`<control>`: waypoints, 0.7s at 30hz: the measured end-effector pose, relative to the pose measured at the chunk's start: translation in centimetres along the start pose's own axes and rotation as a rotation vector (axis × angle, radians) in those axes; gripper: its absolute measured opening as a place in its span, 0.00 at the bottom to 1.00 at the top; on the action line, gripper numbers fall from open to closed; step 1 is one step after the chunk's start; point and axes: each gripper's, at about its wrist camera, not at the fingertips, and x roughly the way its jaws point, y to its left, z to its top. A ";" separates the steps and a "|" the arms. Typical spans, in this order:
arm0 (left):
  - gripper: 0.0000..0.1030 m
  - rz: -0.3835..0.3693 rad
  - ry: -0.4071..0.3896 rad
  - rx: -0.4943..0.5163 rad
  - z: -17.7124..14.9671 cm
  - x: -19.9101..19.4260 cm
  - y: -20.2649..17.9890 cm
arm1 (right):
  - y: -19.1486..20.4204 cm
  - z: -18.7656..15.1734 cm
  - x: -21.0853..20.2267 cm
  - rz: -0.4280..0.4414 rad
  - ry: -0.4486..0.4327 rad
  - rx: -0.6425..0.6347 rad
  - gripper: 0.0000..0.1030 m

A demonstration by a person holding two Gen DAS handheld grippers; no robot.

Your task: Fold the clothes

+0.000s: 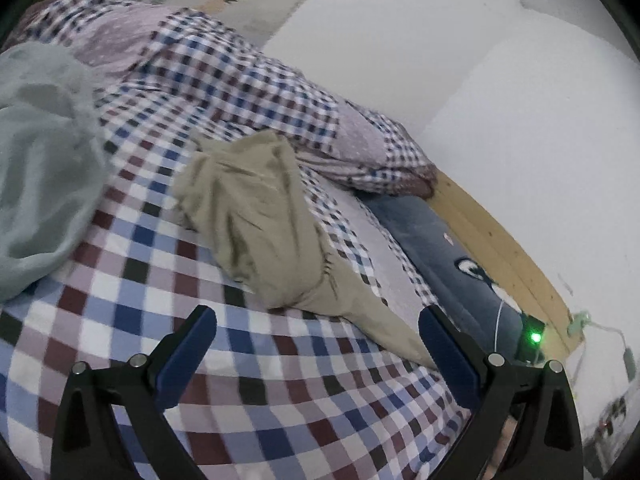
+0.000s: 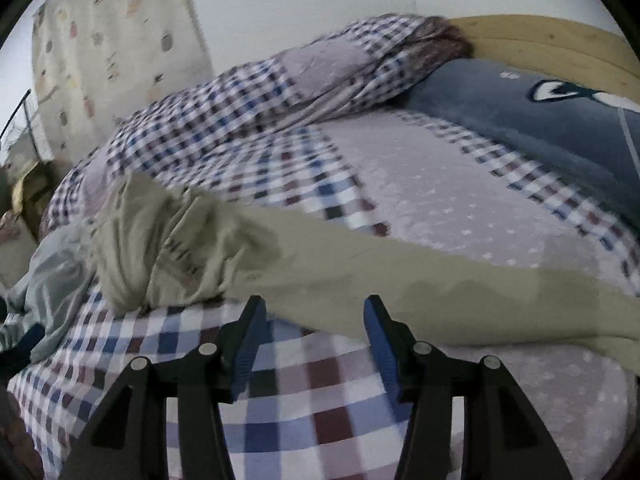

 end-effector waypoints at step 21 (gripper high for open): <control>0.28 0.320 0.204 0.041 2.2 12.0 1.2 | -5.7 2.4 0.0 0.113 0.012 0.255 0.54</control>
